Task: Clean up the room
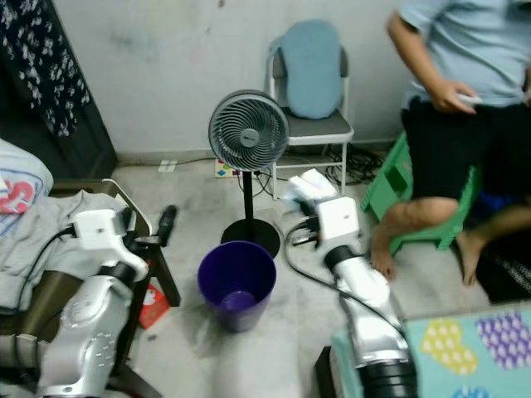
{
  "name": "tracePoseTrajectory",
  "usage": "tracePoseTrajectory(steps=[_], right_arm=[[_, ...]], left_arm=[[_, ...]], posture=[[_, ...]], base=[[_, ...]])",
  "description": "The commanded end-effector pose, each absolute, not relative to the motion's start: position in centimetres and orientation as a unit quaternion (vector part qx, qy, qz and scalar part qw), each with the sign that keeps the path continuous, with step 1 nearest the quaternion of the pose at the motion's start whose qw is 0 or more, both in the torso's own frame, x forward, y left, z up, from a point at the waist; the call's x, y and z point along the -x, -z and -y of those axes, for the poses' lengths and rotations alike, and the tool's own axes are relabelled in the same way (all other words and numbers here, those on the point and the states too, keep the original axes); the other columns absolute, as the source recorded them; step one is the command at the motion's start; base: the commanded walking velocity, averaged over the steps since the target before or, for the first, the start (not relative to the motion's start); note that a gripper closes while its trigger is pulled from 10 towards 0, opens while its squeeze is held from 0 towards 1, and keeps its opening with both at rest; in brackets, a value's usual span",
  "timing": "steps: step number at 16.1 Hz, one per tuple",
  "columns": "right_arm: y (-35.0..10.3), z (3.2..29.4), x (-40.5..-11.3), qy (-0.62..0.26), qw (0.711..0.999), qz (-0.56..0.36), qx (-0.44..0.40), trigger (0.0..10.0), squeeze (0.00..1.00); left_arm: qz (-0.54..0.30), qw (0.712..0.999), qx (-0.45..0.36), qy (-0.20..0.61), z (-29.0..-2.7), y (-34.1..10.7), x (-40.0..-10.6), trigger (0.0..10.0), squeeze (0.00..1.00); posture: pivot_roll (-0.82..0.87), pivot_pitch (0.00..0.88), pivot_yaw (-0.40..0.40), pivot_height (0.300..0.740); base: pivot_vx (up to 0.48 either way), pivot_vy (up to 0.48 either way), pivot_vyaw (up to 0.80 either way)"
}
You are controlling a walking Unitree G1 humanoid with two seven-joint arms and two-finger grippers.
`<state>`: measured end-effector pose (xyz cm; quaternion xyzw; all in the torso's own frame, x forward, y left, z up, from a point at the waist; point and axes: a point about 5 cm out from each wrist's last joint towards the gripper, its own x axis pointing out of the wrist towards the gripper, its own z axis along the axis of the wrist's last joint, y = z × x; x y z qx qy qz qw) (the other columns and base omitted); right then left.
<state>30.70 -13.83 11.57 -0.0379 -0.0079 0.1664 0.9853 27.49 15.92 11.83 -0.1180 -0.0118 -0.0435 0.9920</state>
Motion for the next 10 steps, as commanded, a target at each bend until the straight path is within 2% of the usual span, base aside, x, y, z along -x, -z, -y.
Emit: tracePoseTrajectory(steps=[1, 3, 7, 10], right_arm=[[-11.85, 13.94, -30.89, -0.165, 0.985, 0.012, 0.041, 10.0, 0.00], [-11.84, 13.93, -30.89, -0.166, 0.985, 0.012, 0.042, 10.0, 0.00], [-11.82, 13.80, -30.92, -0.169, 0.985, 0.014, 0.045, 10.0, 0.00], [-11.78, 13.77, -30.91, -0.170, 0.984, 0.014, 0.044, 10.0, 0.00]], left_arm=[[0.014, 0.992, 0.117, 0.042, -16.04, -12.05, -27.59, 10.0, 0.00], [0.013, 0.992, 0.117, 0.042, -16.04, -12.04, -27.61, 10.0, 0.00], [0.009, 0.992, 0.115, 0.041, -16.05, -11.88, -27.69, 10.0, 0.00], [0.000, 0.993, 0.113, 0.031, -16.09, -11.64, -27.82, 10.0, 0.00]], posture=[[-0.05, 0.000, -0.026, 0.740], [-0.05, 0.000, -0.027, 0.740], [-0.05, 0.000, -0.025, 0.740], [-0.05, 0.000, -0.023, 0.740]], base=[[0.270, 0.000, 0.00], [0.270, 0.000, 0.00], [0.000, 0.000, 0.80], [0.000, 0.000, 0.00]])
